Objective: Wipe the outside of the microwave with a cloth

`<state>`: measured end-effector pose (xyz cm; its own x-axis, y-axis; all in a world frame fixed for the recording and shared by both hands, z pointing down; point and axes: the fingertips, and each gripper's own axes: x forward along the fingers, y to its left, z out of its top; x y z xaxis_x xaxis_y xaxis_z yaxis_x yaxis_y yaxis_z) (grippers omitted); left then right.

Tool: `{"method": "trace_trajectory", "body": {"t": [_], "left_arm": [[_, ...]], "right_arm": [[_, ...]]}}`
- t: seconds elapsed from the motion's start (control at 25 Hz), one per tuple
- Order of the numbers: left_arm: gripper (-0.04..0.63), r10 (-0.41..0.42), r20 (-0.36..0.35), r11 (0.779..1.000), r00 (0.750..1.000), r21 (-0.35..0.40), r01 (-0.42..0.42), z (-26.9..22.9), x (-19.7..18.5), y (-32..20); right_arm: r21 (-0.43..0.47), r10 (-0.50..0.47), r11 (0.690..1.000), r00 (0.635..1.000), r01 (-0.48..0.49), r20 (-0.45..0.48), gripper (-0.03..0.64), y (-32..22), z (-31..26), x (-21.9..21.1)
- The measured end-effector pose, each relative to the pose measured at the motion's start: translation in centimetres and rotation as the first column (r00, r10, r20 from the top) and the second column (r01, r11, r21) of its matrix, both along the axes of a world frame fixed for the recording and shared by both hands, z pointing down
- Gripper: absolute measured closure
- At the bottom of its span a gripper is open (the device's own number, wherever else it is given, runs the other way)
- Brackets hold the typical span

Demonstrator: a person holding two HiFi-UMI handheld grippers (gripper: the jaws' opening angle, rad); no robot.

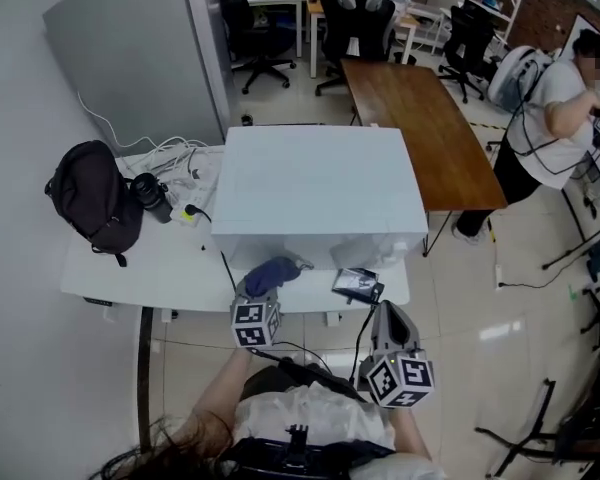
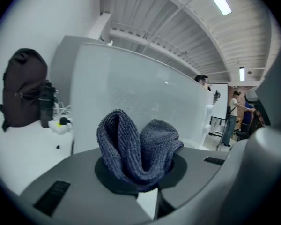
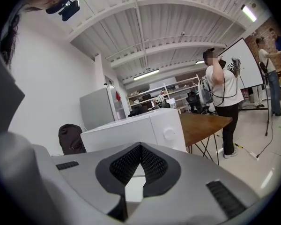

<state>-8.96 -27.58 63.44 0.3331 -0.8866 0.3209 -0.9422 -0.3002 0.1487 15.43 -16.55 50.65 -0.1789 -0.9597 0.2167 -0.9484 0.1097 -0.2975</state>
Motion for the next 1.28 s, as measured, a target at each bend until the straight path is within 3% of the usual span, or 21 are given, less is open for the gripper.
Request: {"method": "trace_trajectory", "body": {"t": [0.16, 0.28, 0.44, 0.6, 0.68, 0.8, 0.88, 1.0, 1.08, 1.2, 1.28], "left_arm": [[0.546, -0.199, 0.000, 0.980, 0.980, 0.003, 0.199, -0.5, -8.0, 0.5], [0.546, -0.284, -0.004, 0.959, 0.959, -0.005, 0.284, -0.5, -11.5, 1.0], [0.546, -0.312, -0.015, 0.950, 0.950, 0.025, 0.312, -2.1, -12.5, 1.7], [0.546, -0.295, -0.082, 0.950, 0.952, 0.081, 0.302, -6.5, -10.8, 4.1], [0.546, -0.233, -0.132, 0.964, 0.964, 0.103, 0.247, -9.6, -7.9, 5.3], [0.546, -0.047, -0.170, 0.986, 0.984, 0.148, 0.073, -14.4, -0.9, 6.3], [0.546, 0.094, -0.166, 0.978, 0.982, 0.198, -0.060, -17.8, 4.5, 6.0], [0.546, 0.284, -0.171, 0.933, 0.943, 0.278, -0.230, -22.2, 12.5, 4.4], [0.546, 0.373, -0.171, 0.906, 0.912, 0.277, -0.319, -23.6, 17.2, 2.8], [0.546, 0.428, -0.193, 0.898, 0.883, 0.196, -0.393, -23.0, 22.4, 0.0], [0.547, 0.426, -0.202, 0.904, 0.882, 0.129, -0.407, -21.8, 24.3, -1.5]], "right_arm": [[-0.004, -0.060, 0.998, 0.998, 0.060, 0.008, 0.594, -0.5, 0.1, -1.6], [-0.003, -0.087, 0.996, 0.996, 0.087, 0.010, 0.594, -0.6, 0.3, -2.2], [-0.008, -0.108, 0.994, 0.994, 0.108, 0.021, 0.594, -0.4, 0.5, -2.4], [-0.013, -0.126, 0.992, 0.992, 0.127, 0.030, 0.594, -0.3, 0.8, -2.6], [-0.017, -0.137, 0.990, 0.990, 0.138, 0.032, 0.594, -0.5, 1.1, -2.5], [-0.017, -0.146, 0.989, 0.989, 0.146, 0.037, 0.594, -0.4, 1.3, -2.3], [-0.017, -0.138, 0.990, 0.990, 0.139, 0.039, 0.594, -0.1, 1.3, -1.9], [-0.018, -0.107, 0.994, 0.993, 0.107, 0.042, 0.594, 0.5, 1.4, -0.6], [-0.018, -0.079, 0.997, 0.996, 0.080, 0.043, 0.594, 0.9, 1.5, 0.4], [-0.013, -0.031, 0.999, 0.998, 0.032, 0.045, 0.594, 1.6, 1.4, 1.8], [-0.008, 0.000, 1.000, 0.999, 0.000, 0.047, 0.594, 2.0, 1.3, 2.8]]}}
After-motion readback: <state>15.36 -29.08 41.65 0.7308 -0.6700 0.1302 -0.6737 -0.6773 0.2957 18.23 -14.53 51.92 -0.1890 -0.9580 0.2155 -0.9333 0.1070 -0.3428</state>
